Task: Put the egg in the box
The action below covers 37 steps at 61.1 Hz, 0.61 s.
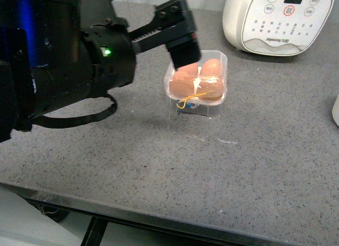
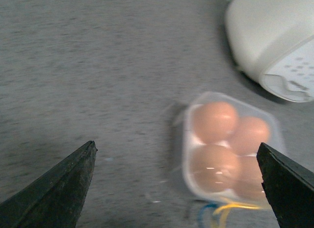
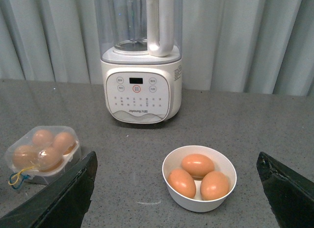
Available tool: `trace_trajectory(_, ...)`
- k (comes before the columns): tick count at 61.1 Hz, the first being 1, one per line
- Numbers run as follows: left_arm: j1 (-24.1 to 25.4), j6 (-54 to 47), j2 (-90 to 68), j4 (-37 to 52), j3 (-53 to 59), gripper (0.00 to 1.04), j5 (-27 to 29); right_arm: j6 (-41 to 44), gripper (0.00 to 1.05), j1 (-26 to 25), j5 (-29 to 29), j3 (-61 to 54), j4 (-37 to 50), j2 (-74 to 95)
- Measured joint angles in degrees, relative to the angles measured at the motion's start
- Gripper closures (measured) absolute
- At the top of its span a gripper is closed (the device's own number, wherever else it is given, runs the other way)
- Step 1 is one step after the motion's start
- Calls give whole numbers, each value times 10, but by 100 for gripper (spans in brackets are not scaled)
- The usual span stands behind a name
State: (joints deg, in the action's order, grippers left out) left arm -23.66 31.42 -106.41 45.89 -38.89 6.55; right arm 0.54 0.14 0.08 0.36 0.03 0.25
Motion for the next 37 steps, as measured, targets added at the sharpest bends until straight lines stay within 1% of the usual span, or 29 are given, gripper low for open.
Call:
trace_trajectory(4, 28, 1, 10, 0, 24, 7, -1, 0, 9, 0, 0, 0, 0, 0)
trace_trajectory(11, 87, -6, 65, 3, 73, 7, -19, 0, 9, 0, -1, 0, 0, 0)
trace_trajectory(19, 164, -32, 162, -12, 129, 7, -59, 0, 9, 0, -1, 0, 0, 0)
trace_trajectory(21, 183, -34, 188, -21, 147, 7, -73, 0, 9, 0, -1, 0, 0, 0)
trace_trajectory(29, 233, -39, 287, -66, 202, 7, -120, 0, 9, 0, -1, 0, 0, 0)
trace_trajectory(37, 276, -40, 432, -154, 257, 7, -162, 0, 9, 0, -1, 0, 0, 0)
